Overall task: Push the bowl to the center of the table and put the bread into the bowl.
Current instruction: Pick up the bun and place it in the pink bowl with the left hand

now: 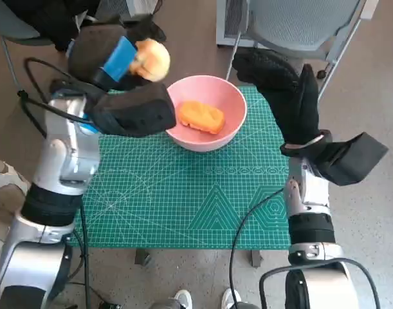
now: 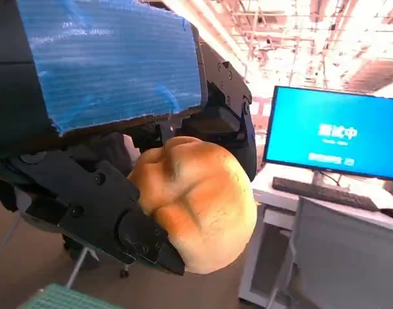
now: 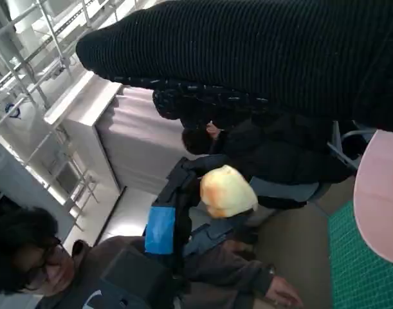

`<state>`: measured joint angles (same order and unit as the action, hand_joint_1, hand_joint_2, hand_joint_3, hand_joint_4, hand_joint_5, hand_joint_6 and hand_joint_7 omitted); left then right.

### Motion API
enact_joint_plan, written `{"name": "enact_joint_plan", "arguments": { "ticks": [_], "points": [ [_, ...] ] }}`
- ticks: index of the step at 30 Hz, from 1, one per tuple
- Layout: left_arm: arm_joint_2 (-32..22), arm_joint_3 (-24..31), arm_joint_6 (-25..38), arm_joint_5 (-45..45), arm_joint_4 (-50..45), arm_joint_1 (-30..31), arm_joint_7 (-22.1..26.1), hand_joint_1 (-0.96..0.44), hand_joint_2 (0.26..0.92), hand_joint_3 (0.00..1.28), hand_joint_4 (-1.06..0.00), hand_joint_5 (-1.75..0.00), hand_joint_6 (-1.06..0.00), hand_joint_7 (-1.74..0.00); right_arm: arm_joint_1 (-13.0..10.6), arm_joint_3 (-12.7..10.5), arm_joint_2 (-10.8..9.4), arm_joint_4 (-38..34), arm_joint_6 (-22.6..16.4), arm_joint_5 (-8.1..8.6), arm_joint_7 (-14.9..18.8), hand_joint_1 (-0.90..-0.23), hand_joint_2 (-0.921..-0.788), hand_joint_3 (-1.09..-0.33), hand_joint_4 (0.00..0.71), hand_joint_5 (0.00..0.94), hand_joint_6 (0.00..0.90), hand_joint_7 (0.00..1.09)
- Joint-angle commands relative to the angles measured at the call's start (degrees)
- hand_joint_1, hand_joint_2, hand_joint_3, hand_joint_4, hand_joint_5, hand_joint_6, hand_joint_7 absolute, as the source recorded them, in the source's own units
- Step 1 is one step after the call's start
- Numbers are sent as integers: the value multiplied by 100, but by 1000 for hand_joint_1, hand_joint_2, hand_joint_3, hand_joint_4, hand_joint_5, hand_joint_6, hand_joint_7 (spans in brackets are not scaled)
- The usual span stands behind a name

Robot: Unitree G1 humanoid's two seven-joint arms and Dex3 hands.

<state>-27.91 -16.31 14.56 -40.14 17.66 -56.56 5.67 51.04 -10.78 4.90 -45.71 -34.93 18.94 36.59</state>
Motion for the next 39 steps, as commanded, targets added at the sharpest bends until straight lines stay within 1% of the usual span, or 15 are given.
{"name": "enact_joint_plan", "arguments": {
  "ticks": [1, 7, 15, 18, 23, 29, 31, 32, 33, 34, 35, 36, 37, 38, 39],
  "points": [
    [238, -105, -163, -20, 316, -265, -106, 1, 906, 18, -789, -1049, -695, -1103, -27, 22, -68, -62, 8, 8, 42, -710, -921, -896, 145, 0, -1, 458],
    [655, -319, -564, -51, 1220, -642, -461, 1, 909, 17, -772, -1047, -704, -1120, -85, -4, -33, 4, 10, 36, 71, -710, -921, -895, 145, 0, -1, 458],
    [1042, -559, -1129, -29, 2586, -1115, -858, 1, 918, 25, -693, -1090, -719, -1148, -120, -44, -3, 32, -4, 49, 86, -709, -921, -896, 143, 0, -1, 453],
    [1124, -610, -1307, -1, 2985, -1243, -944, 1, 920, 36, -684, -1106, -697, -1165, -123, -57, 1, 37, -2, 54, 87, -710, -921, -896, 143, 0, -1, 447],
    [1225, -653, -1555, 61, 3623, -1425, -990, 1, 920, 41, -706, -1102, -664, -1179, -130, -72, 3, 44, -9, 59, 67, -715, -921, -895, 143, 0, -1, 443],
    [1227, -620, -1754, 141, 3937, -1488, -989, 1, 920, 43, -713, -1113, -653, -1169, -138, -76, -4, 53, -21, 54, 23, -716, -921, -893, 144, 1, -1, 443],
    [1235, -545, -1756, 248, 3956, -1474, -881, 1, 920, 73, -677, -1167, -620, -1184, -141, -75, -12, 55, -30, 45, 1, -716, -921, -892, 144, 1, -1, 443],
    [1240, -515, -1747, 298, 3957, -1467, -823, 1, 920, 108, -651, -1200, -567, -1229, -141, -75, -15, 55, -34, 40, -8, -716, -921, -892, 144, 1, -1, 443],
    [1257, -474, -1702, 377, 3973, -1468, -701, 0, 921, 165, -606, -1256, -484, -1300, -141, -73, -19, 55, -39, 34, -20, -717, -921, -892, 144, 1, -1, 444],
    [1268, -451, -1671, 436, 3987, -1471, -618, -48, 882, 155, -466, -952, -370, -1036, -142, -72, -22, 55, -42, 30, -28, -717, -921, -892, 144, 1, -1, 444],
    [1279, -413, -1615, 521, 3991, -1479, -466, -64, 874, 141, -439, -798, -352, -900, -147, -68, -28, 65, -48, 24, -43, -717, -921, -892, 145, 1, -1, 444],
    [1286, -387, -1574, 578, 3988, -1484, -359, -113, 862, 108, -368, -529, -312, -661, -152, -65, -30, 73, -50, 22, -54, -716, -921, -892, 144, 1, -1, 444],
    [1288, -349, -1536, 653, 3977, -1483, -248, -164, 854, 80, -284, -339, -269, -484, -155, -61, -35, 79, -55, 15, -69, -716, -921, -892, 144, 1, -1, 444],
    [1289, -327, -1507, 706, 3965, -1482, -173, -223, 846, 55, -198, -217, -233, -353, -157, -59, -36, 83, -57, 13, -78, -716, -921, -892, 144, 1, -1, 444],
    [1284, -297, -1480, 764, 3936, -1467, -100, -244, 843, 47, -166, -173, -221, -306, -157, -56, -39, 85, -58, 7, -93, -716, -921, -892, 144, 1, -1, 444]
  ]
}}
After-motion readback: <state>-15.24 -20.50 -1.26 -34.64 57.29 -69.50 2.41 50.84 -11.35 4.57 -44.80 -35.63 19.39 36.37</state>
